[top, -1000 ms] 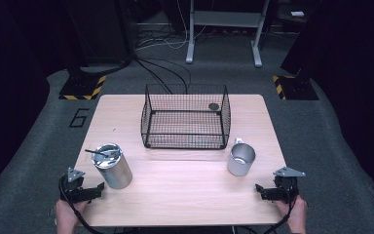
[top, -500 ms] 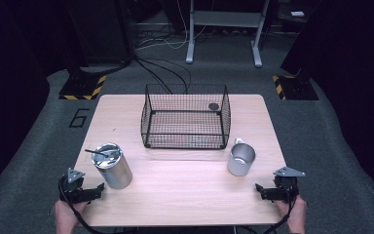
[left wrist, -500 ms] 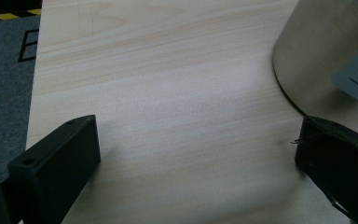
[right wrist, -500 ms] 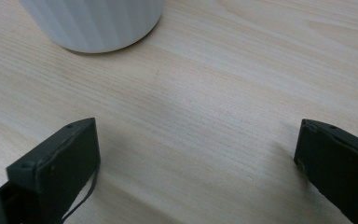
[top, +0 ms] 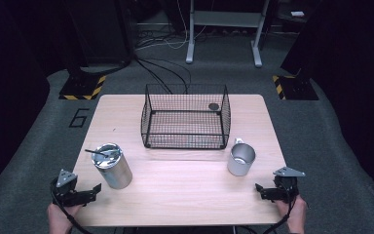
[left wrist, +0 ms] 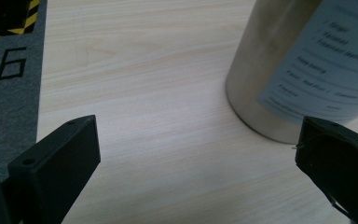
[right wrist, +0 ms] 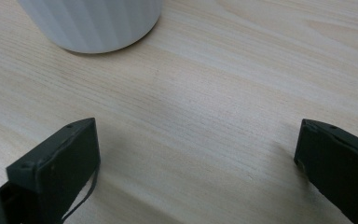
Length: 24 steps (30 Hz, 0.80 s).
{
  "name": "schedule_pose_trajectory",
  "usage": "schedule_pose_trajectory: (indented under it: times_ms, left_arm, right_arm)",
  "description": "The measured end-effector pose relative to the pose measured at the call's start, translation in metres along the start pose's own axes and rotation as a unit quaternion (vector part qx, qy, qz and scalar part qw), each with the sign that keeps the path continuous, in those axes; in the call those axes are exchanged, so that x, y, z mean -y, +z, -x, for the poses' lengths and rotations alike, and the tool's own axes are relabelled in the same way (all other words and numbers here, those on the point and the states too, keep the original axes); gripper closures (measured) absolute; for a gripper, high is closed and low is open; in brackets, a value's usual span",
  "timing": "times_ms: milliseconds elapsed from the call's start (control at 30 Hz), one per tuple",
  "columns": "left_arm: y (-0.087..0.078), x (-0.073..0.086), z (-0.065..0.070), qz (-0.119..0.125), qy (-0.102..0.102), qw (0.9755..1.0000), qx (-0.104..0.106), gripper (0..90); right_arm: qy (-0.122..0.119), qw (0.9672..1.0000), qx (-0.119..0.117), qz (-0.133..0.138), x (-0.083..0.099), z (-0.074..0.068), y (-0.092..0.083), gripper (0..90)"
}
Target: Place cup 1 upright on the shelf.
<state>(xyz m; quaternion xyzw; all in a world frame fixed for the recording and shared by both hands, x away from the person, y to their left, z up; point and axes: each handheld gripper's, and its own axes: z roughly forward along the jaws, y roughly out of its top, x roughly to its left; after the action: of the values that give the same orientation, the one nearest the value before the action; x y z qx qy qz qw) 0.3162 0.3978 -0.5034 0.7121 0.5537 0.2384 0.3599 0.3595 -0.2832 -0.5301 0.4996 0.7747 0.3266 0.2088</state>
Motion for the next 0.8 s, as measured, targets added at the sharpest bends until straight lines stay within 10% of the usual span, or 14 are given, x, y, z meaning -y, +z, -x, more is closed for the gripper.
schedule_pose_trajectory:
  times_ms: [800]
  left_arm:
    - [-0.033, -0.034, 0.035, 0.071, 0.023, 0.9959, 0.05, 0.0]
  right_arm:
    - [0.001, 1.0, 0.001, 0.0, 0.0, 0.0, 0.0, 0.0]
